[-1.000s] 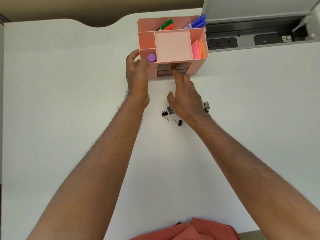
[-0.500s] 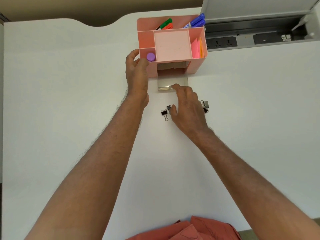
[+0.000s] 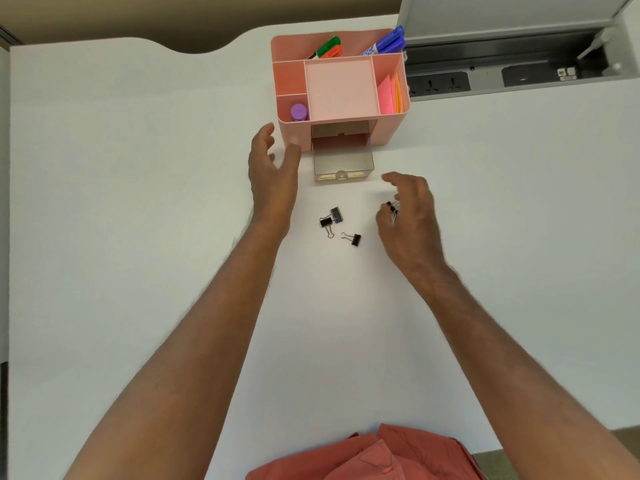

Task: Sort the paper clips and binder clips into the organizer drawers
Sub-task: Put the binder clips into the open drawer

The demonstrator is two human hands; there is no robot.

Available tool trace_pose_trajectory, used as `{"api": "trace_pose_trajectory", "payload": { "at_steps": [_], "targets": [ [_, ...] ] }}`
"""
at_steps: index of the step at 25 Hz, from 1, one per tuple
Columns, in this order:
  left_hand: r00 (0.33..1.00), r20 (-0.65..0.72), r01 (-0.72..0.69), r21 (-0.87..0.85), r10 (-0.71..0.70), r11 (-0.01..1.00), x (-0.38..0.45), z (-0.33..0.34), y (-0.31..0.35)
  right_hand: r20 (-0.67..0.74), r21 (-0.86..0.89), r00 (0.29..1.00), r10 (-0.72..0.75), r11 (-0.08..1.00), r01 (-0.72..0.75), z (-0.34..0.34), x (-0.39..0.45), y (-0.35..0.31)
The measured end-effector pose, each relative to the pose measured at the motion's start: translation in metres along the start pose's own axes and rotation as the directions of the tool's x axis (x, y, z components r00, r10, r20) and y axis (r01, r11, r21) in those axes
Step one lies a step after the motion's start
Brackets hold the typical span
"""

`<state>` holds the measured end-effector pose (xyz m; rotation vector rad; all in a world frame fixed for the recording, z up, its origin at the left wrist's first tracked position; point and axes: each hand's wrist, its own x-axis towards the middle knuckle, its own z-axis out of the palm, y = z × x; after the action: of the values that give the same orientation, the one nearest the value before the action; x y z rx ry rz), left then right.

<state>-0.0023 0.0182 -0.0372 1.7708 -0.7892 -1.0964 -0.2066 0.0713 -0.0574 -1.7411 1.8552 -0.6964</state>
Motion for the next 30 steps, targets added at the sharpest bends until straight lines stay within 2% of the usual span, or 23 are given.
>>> {"api": "trace_pose_trajectory", "payload": {
  "at_steps": [2,4,7,11,13,16,23,27,30],
  "targets": [
    [0.996,-0.002,-0.089,0.12,0.09,0.989,-0.025,-0.003,-0.023,-0.039,0.014,0.997,0.072,0.997,-0.072,-0.01,-0.01,0.017],
    [0.981,0.127,-0.176,0.242,0.148,0.954,-0.05,-0.005,-0.046,-0.032,0.005,0.993,0.113,0.994,-0.113,-0.016,-0.021,0.029],
    [0.892,0.391,-0.407,0.469,0.229,0.784,-0.068,-0.007,-0.071,0.028,0.0,0.992,0.123,0.992,-0.123,-0.019,-0.035,0.038],
    [0.83,0.522,-0.517,0.589,0.197,0.621,-0.062,-0.005,-0.061,0.012,-0.06,0.995,0.097,0.994,-0.096,-0.017,-0.042,0.03],
    [0.82,0.536,-0.54,0.611,0.2,0.579,-0.057,-0.004,-0.058,0.056,-0.074,0.995,0.079,0.994,-0.075,-0.013,-0.048,0.027],
    [0.825,0.528,-0.535,0.619,0.2,0.575,-0.053,-0.002,-0.057,0.124,-0.111,0.991,0.054,0.993,-0.041,-0.008,-0.055,0.029],
    [0.847,0.484,-0.52,0.664,0.222,0.538,-0.057,0.005,-0.053,0.163,-0.136,0.984,0.066,0.99,-0.044,-0.009,-0.049,0.027],
    [0.873,0.425,-0.482,0.684,0.239,0.547,-0.066,0.009,-0.052,0.195,-0.202,0.973,0.119,0.976,-0.079,-0.013,-0.043,0.021],
    [0.889,0.389,-0.454,0.668,0.242,0.59,-0.073,0.009,-0.055,0.184,-0.284,0.97,0.158,0.953,-0.101,-0.011,-0.042,0.016]
  ]
}}
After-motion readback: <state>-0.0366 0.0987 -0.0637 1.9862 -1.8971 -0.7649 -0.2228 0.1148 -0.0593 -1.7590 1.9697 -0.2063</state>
